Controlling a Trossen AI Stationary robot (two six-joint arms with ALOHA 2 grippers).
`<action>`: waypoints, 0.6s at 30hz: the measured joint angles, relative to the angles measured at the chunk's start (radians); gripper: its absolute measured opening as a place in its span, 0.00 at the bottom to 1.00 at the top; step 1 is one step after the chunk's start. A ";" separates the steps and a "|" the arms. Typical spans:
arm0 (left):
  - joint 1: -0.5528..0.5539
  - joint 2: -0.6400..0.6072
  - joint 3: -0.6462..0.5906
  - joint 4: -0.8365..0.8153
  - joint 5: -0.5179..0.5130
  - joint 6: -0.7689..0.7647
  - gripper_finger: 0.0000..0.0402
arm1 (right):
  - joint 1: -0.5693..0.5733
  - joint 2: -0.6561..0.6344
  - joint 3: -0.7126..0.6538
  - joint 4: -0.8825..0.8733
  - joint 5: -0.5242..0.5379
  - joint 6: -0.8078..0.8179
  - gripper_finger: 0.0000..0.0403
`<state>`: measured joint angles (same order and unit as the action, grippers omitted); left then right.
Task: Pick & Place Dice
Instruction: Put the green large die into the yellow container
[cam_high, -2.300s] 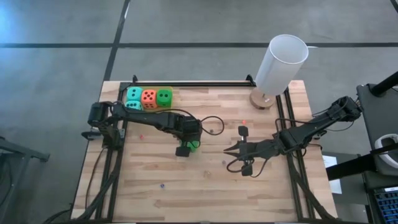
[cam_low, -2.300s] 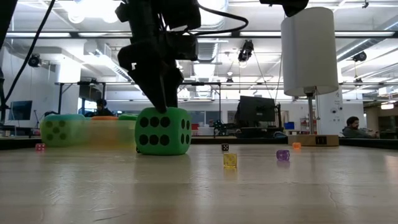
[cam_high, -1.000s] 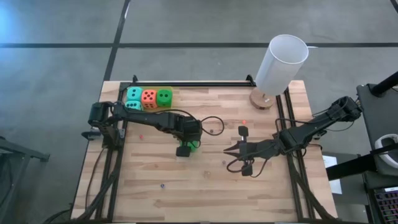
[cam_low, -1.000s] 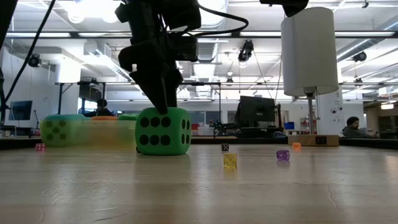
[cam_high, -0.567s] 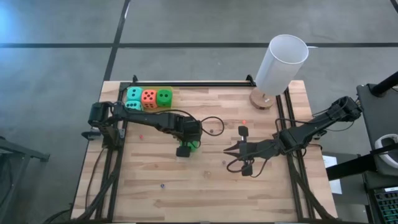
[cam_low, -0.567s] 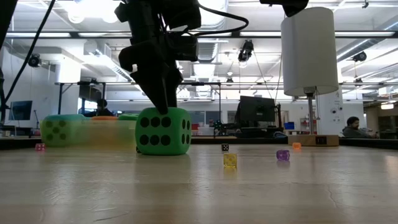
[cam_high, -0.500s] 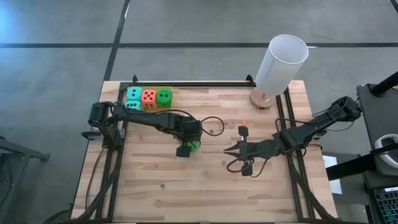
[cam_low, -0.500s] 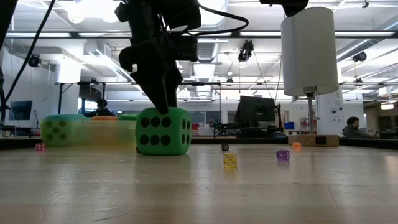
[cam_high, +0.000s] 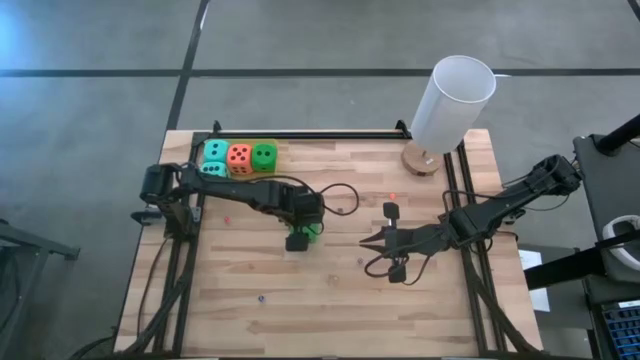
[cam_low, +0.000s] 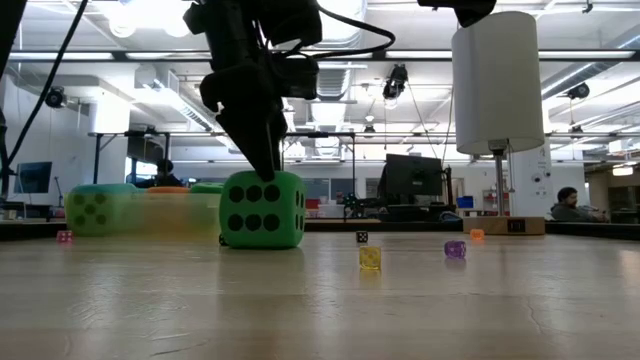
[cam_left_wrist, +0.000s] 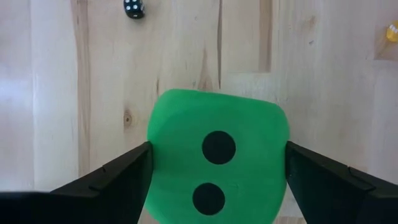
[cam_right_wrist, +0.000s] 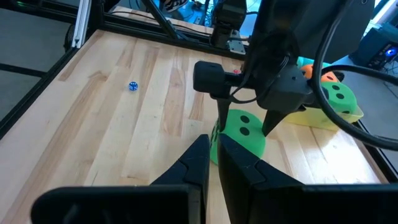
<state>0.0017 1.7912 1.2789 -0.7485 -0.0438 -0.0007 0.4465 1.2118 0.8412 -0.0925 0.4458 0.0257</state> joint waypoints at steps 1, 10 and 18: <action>0.000 -0.002 0.000 0.000 0.000 -0.002 0.84 | 0.000 0.000 0.000 0.000 0.000 0.000 0.07; 0.000 -0.008 0.000 0.006 -0.003 0.000 0.83 | 0.000 0.000 0.000 0.000 0.000 0.000 0.07; 0.000 -0.008 0.002 0.015 -0.003 0.000 0.81 | 0.000 0.000 0.000 0.000 0.000 0.000 0.07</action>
<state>0.0017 1.7828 1.2808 -0.7339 -0.0467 -0.0006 0.4465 1.2118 0.8410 -0.0925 0.4458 0.0257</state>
